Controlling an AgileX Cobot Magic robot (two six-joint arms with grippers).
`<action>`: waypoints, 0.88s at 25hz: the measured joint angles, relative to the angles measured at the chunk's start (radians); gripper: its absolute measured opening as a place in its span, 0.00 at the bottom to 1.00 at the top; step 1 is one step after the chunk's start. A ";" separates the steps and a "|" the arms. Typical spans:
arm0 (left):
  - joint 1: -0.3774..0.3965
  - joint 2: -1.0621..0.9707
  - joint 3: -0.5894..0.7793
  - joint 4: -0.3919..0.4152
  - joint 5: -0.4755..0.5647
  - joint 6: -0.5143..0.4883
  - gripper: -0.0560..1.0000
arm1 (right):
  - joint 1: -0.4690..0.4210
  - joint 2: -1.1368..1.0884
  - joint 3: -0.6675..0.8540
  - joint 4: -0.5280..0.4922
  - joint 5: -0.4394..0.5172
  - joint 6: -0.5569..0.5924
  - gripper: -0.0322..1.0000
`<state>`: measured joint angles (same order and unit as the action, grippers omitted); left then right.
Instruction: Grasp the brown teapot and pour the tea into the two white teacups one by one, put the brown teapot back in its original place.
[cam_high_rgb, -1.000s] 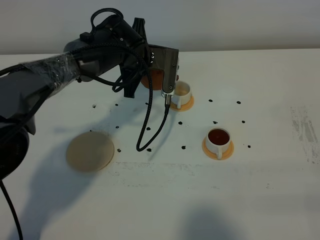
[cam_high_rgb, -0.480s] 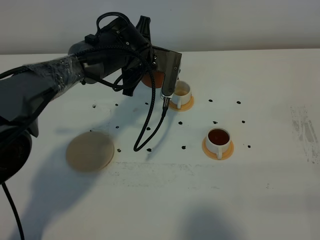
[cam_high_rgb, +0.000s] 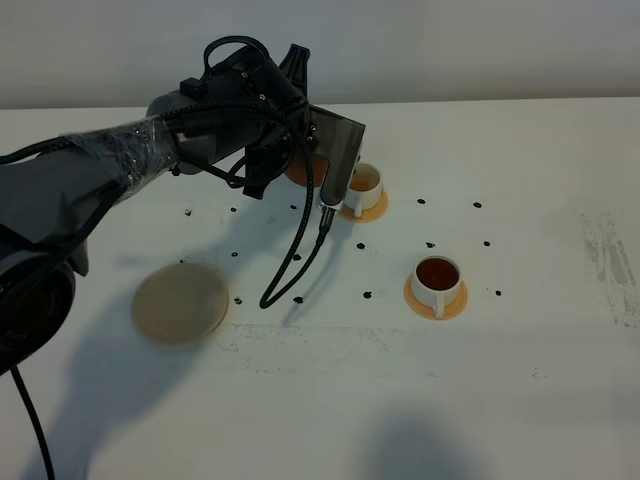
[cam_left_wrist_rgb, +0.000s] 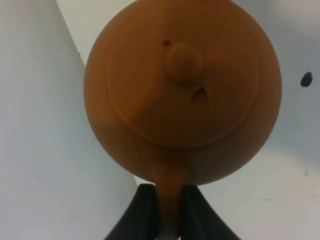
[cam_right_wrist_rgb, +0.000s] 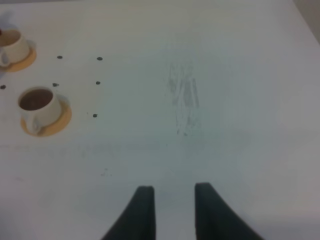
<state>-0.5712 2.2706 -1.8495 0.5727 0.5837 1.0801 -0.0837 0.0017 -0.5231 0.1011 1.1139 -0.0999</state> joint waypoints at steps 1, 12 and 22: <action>0.000 0.000 0.000 0.000 -0.002 0.011 0.14 | 0.000 0.000 0.000 0.000 0.000 0.000 0.24; 0.000 0.000 0.000 0.002 -0.003 0.036 0.14 | 0.000 0.000 0.000 0.000 0.000 0.000 0.24; 0.000 0.000 0.000 0.023 -0.007 0.037 0.14 | 0.000 0.000 0.000 0.000 0.000 0.000 0.25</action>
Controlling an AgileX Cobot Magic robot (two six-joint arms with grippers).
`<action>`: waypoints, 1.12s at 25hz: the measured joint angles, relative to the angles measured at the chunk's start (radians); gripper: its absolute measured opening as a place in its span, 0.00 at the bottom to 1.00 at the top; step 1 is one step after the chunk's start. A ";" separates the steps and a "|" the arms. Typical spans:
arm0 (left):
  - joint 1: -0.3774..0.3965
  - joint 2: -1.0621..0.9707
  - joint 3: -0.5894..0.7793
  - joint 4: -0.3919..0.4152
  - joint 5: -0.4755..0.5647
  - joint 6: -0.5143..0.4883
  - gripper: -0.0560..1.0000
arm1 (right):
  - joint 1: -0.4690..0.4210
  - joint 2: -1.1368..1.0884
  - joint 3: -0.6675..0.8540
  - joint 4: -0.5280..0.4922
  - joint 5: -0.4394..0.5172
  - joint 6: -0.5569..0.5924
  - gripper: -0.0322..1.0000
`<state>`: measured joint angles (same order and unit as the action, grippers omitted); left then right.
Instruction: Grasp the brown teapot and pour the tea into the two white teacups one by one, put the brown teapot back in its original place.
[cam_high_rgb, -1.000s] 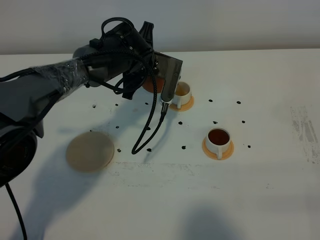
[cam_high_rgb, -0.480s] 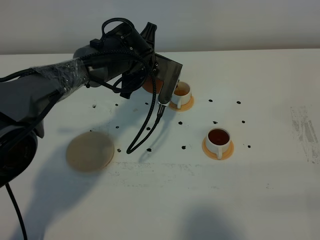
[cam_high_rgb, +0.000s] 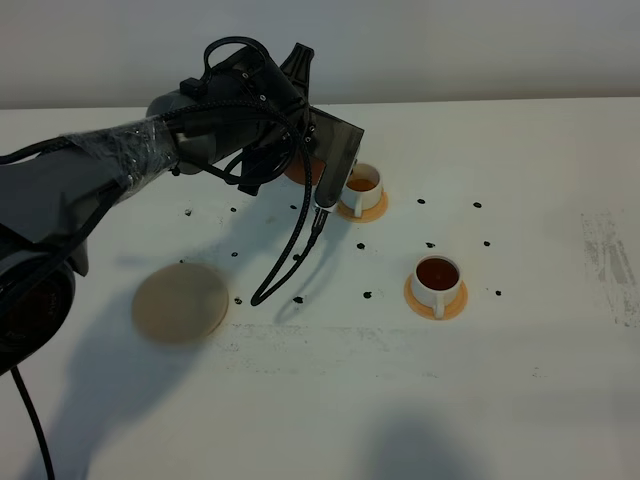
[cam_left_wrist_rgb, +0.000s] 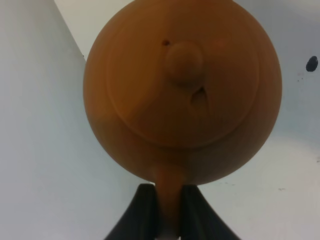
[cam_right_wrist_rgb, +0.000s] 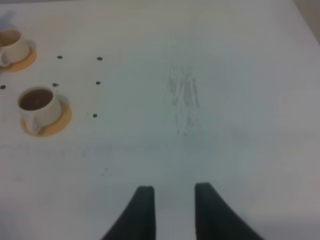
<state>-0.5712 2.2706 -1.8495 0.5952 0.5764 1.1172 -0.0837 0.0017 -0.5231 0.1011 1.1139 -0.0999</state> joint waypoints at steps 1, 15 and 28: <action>0.000 0.000 0.000 0.000 -0.003 0.000 0.14 | 0.000 0.000 0.000 0.000 0.000 0.000 0.25; 0.000 0.000 0.000 0.026 -0.023 0.001 0.14 | 0.000 0.000 0.000 0.000 0.000 0.000 0.25; 0.000 0.000 0.000 0.027 -0.049 0.002 0.14 | 0.000 0.000 0.000 0.000 0.000 0.000 0.25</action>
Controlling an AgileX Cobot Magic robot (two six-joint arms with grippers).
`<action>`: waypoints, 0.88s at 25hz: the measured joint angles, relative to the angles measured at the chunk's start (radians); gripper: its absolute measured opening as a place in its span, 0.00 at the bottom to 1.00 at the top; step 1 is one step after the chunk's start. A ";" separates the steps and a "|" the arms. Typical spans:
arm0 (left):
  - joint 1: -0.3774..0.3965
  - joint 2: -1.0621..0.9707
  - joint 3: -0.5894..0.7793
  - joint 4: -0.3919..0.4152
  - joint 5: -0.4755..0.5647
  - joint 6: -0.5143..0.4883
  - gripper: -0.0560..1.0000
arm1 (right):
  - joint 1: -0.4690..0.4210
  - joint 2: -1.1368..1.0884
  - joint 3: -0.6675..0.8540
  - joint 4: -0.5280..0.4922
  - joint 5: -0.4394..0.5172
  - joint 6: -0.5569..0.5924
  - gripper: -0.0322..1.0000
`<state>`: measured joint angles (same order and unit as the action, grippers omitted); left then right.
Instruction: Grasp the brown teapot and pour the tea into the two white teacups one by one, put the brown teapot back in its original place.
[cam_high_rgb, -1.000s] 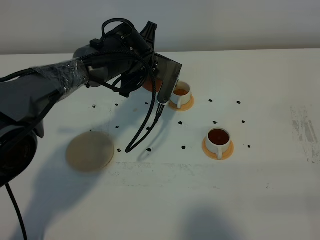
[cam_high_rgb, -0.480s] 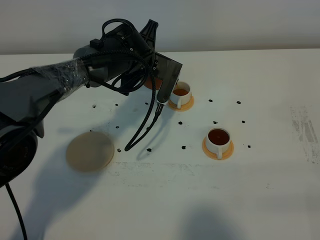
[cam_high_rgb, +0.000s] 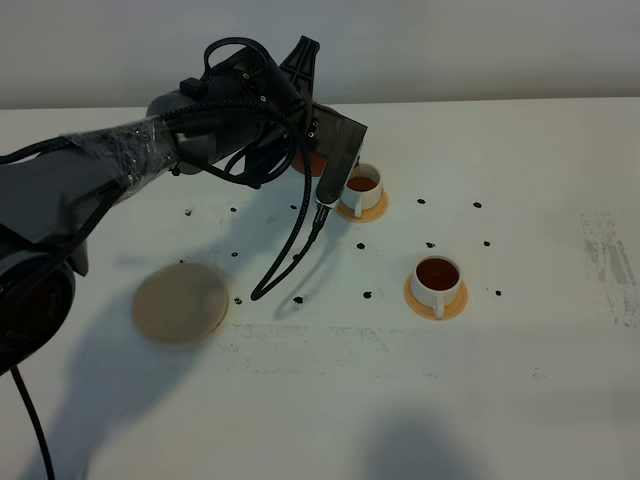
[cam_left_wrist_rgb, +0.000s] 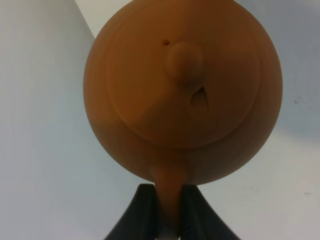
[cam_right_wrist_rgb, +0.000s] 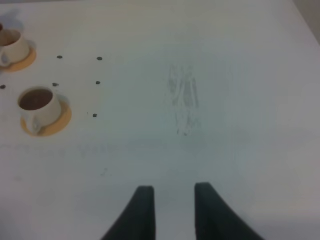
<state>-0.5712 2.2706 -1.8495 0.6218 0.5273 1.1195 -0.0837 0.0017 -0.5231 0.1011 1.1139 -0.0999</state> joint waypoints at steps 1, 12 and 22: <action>0.000 0.000 0.000 0.000 -0.001 0.000 0.14 | 0.000 0.000 0.000 0.000 0.000 0.000 0.25; 0.000 0.000 0.000 0.053 -0.046 0.025 0.14 | 0.000 0.000 0.000 0.000 0.000 0.000 0.25; 0.000 0.000 0.000 0.075 -0.064 0.033 0.14 | 0.000 0.000 0.000 0.000 0.000 0.000 0.24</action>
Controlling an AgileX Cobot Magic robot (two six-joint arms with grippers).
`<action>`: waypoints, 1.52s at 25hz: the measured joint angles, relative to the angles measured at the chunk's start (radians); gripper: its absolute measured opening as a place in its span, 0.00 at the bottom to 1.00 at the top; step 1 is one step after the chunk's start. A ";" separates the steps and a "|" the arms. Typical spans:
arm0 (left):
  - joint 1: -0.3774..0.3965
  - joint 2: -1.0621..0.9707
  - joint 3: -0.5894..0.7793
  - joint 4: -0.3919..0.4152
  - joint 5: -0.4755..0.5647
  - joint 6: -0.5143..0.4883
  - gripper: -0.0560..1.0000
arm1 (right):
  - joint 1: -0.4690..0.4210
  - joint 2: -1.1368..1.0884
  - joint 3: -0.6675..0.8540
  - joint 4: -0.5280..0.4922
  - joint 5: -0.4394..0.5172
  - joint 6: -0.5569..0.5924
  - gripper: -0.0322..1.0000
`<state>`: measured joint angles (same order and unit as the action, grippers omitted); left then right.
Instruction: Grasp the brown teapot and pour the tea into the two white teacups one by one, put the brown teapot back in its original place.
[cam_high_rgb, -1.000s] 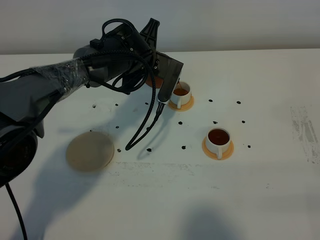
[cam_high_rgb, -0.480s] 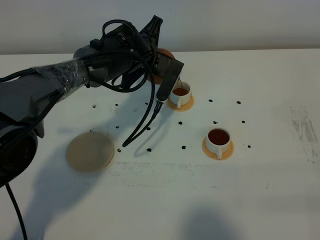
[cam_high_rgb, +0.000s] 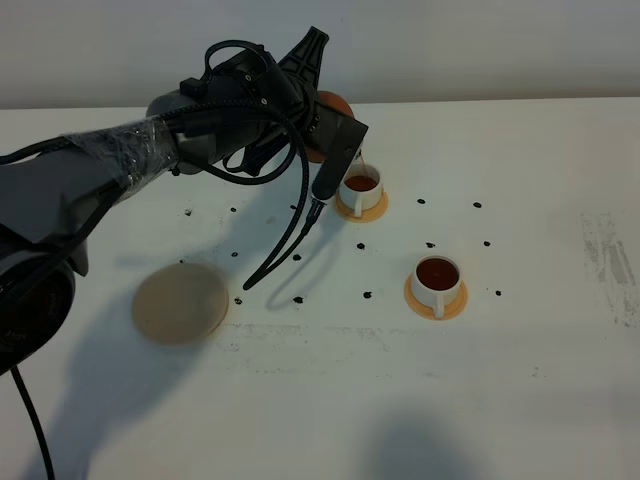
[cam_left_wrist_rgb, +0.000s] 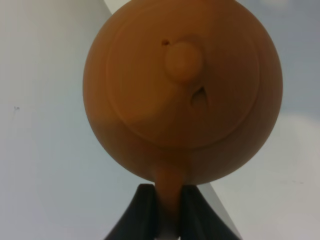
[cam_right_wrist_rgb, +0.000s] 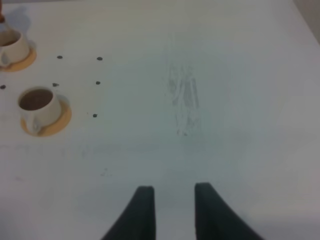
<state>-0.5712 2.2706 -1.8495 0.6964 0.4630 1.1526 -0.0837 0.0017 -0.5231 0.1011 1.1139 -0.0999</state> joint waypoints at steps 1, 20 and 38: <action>0.000 0.000 0.000 0.000 0.000 0.007 0.14 | 0.000 0.000 0.000 0.000 0.000 0.000 0.24; 0.000 0.000 0.000 0.001 -0.003 0.090 0.14 | 0.000 0.000 0.000 0.000 0.000 0.000 0.25; 0.000 0.000 0.000 0.001 -0.003 0.148 0.14 | 0.000 0.000 0.000 0.000 0.000 0.000 0.25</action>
<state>-0.5712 2.2706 -1.8495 0.6973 0.4597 1.3011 -0.0837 0.0017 -0.5231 0.1011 1.1139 -0.0999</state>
